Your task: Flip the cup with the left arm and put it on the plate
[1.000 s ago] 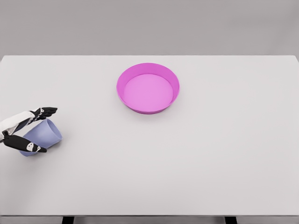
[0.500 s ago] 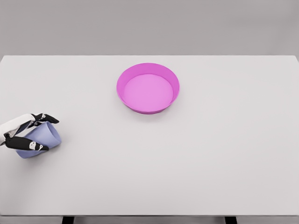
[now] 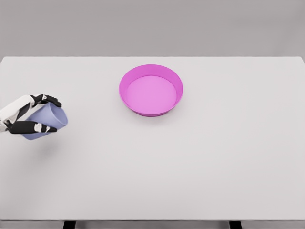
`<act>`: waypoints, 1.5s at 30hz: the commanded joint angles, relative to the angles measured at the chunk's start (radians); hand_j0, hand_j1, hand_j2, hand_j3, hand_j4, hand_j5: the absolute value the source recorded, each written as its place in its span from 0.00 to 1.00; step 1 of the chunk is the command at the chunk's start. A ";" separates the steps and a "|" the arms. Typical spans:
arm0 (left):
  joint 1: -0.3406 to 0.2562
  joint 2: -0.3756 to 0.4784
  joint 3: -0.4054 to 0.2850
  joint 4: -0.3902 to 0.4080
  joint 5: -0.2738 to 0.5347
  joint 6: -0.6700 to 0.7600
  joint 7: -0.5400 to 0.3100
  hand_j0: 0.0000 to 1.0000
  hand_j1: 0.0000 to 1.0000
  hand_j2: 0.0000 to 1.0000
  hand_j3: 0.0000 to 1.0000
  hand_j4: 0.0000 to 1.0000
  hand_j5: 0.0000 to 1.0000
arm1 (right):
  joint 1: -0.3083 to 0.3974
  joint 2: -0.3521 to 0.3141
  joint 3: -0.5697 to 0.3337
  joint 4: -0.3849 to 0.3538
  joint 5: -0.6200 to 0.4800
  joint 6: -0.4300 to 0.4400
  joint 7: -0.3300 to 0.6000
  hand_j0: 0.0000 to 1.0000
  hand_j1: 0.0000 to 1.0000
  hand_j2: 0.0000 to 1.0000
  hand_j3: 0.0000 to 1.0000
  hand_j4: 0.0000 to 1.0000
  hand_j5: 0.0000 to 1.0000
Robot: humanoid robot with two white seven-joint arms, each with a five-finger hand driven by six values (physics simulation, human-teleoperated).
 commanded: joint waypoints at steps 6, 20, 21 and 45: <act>-0.029 -0.122 0.004 0.008 0.008 -0.098 0.006 0.50 0.50 0.50 0.50 0.50 0.50 | -0.002 0.000 0.000 -0.001 0.000 0.000 0.000 1.00 1.00 1.00 1.00 1.00 1.00; -0.097 -0.362 -0.016 0.078 0.118 -0.375 0.040 0.50 0.50 0.50 0.50 0.50 0.50 | -0.002 0.000 0.000 -0.001 0.000 0.000 0.000 1.00 1.00 1.00 1.00 1.00 1.00; -0.106 -0.385 -0.018 0.092 0.117 -0.375 0.038 0.50 0.50 0.50 0.50 0.50 0.50 | -0.002 0.000 0.000 -0.001 0.000 0.000 0.000 1.00 1.00 1.00 1.00 1.00 1.00; -0.270 -0.767 -0.072 0.307 0.097 -0.436 0.028 0.44 0.44 0.44 0.44 0.44 0.44 | -0.002 0.000 0.000 -0.001 0.000 0.000 0.000 1.00 1.00 1.00 1.00 1.00 1.00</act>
